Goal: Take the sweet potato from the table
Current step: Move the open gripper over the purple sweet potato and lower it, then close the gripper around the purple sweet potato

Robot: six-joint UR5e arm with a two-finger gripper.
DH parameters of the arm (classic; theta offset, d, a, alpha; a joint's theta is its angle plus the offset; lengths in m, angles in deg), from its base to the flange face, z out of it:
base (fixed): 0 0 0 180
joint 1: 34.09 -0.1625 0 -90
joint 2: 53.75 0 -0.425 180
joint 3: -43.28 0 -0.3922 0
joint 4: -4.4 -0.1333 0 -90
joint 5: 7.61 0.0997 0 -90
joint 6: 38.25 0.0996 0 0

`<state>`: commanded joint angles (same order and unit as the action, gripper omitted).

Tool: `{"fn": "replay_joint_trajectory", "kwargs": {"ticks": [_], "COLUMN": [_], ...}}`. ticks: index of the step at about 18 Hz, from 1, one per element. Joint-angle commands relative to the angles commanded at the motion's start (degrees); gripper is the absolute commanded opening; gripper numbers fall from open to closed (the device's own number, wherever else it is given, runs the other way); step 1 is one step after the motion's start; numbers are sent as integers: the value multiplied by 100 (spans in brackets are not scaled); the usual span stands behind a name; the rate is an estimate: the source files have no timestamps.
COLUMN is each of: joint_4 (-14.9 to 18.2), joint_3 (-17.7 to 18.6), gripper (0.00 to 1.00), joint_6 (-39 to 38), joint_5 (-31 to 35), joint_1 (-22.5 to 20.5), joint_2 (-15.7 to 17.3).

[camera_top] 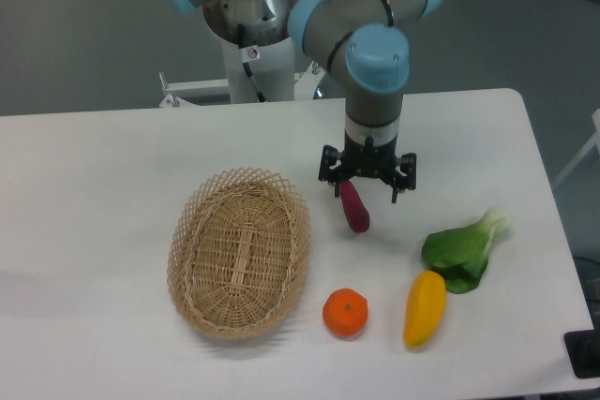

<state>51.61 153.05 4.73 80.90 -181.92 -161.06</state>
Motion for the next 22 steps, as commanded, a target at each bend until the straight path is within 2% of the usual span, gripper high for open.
{"fn": "replay_joint_trajectory", "kwargs": {"ticks": [3, 5, 15, 18, 22], "joint_4": [-429, -571, -624, -738, -958], "joint_3": [201, 342, 413, 422, 510], "gripper": [100, 100, 100, 100, 87], "joint_6": [-79, -79, -343, -343, -361], "joint_5": [9, 9, 0, 0, 140], "joint_1": [-9, -17, -9, -9, 9], "joint_2": [-106, -89, -299, -317, -361]}}
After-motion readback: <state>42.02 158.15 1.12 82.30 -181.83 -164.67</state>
